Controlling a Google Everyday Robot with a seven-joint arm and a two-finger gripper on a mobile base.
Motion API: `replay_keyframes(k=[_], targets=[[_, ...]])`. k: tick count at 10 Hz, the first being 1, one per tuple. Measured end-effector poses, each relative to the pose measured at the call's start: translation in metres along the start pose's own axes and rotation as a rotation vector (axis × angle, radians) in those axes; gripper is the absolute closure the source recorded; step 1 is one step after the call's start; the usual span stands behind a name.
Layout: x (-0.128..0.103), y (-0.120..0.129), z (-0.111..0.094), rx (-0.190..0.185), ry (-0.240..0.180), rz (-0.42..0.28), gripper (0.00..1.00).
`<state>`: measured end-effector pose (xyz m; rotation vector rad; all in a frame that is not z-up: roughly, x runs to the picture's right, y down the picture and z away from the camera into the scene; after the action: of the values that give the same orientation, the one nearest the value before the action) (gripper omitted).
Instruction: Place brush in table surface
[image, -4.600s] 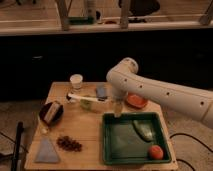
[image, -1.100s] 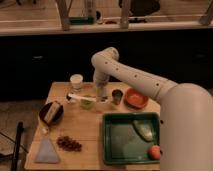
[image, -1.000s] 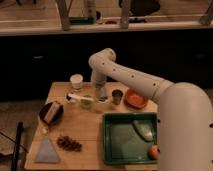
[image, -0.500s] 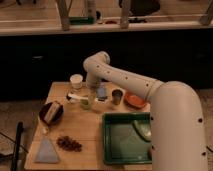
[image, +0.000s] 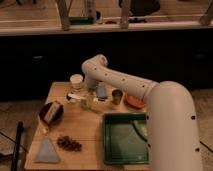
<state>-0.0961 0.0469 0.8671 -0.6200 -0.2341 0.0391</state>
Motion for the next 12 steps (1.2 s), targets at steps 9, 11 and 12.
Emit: replay_keyframes(k=[9, 11, 12], targets=[[-0.002, 0.004, 0.018, -0.026, -0.017, 0.027, 0.49], [0.0, 0.003, 0.02, -0.031, -0.023, 0.035, 0.46], [0.001, 0.003, 0.02, -0.032, -0.025, 0.037, 0.46]])
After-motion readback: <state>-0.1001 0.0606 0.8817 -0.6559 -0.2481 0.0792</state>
